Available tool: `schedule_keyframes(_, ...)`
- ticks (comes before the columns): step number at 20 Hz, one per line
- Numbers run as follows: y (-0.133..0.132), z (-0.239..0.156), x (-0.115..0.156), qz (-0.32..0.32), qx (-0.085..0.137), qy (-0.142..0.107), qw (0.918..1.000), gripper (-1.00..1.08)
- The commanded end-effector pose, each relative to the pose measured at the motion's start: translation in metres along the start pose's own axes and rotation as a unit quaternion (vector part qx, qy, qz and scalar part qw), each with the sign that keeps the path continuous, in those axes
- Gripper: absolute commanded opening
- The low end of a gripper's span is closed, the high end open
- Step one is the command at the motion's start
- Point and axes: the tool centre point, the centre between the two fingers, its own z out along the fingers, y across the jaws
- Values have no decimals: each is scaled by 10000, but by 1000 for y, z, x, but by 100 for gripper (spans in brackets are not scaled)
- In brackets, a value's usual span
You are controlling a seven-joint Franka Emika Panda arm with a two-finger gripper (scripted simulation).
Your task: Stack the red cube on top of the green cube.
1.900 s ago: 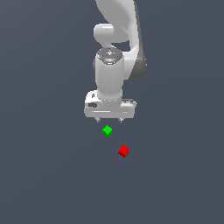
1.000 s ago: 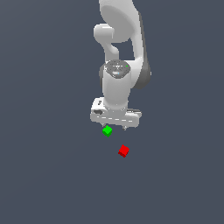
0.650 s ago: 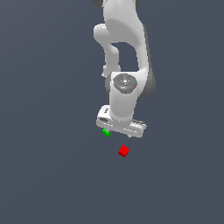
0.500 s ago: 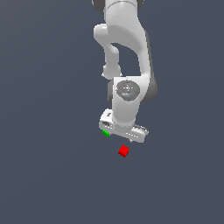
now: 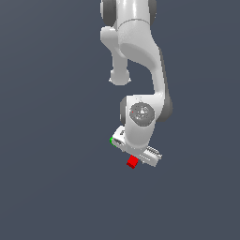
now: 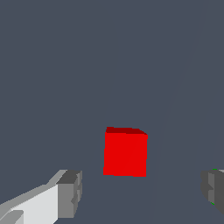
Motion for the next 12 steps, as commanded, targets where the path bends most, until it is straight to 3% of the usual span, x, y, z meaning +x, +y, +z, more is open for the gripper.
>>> schedule_keyframes(1, -4, 4, 3, 129, 3, -12, 9999, 100)
schedule_keyframes(12, -7, 8, 6, 233, 6, -23, 9997, 100)
